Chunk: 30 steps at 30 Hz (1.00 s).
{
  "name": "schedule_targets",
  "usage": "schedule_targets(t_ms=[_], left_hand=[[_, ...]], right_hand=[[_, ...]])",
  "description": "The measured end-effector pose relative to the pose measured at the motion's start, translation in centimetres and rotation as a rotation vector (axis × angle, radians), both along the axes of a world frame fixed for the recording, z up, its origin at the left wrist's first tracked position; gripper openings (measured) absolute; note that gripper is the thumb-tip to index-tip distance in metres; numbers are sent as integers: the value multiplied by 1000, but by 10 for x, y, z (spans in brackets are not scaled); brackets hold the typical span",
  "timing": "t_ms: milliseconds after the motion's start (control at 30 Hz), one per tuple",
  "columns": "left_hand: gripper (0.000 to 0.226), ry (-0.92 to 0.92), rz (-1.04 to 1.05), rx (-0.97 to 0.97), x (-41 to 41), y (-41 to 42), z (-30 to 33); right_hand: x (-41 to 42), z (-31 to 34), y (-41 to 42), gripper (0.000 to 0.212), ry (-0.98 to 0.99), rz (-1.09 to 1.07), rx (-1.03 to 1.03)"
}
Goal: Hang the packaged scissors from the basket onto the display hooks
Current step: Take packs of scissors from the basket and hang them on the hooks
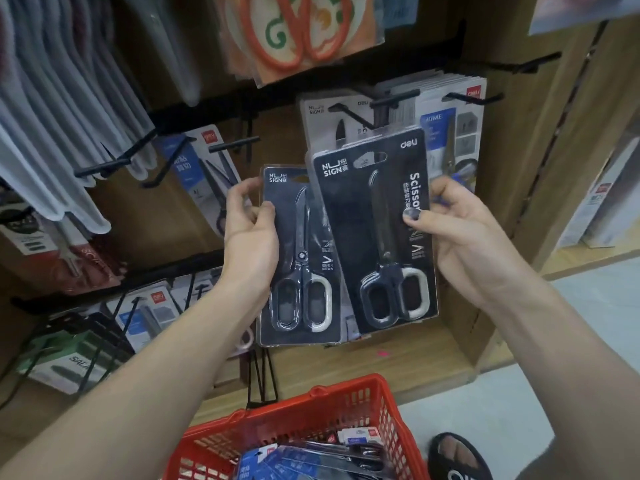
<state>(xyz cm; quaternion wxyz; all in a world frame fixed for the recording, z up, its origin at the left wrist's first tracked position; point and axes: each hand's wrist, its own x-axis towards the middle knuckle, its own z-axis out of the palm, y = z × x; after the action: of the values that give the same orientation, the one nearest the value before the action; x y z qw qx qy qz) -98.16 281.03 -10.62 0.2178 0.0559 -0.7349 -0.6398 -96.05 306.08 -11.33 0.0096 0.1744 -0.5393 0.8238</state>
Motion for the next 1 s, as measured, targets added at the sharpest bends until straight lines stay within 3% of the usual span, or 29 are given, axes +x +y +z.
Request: schedule_targets(t_ms=[233,533,667,900,1000], left_hand=[[31,-6,16,-28,5,-3,-2],[31,-25,127,-97,19,-17,-2],[31,-53,138,-104,26,-26,-4],[33,-27,47,-93,27,-12,-6],[35,-30,6,-88,22,1,-5]], right_hand=[[-13,2,-11,15,-71,-171,-95],[-75,-1,-42,9,-105,-524,189],[-106,-1,-59,24,-97,-663,382],[-124,-5,-74,25,-158,-662,453],[-117,-3,-74,37,-178,-613,574]])
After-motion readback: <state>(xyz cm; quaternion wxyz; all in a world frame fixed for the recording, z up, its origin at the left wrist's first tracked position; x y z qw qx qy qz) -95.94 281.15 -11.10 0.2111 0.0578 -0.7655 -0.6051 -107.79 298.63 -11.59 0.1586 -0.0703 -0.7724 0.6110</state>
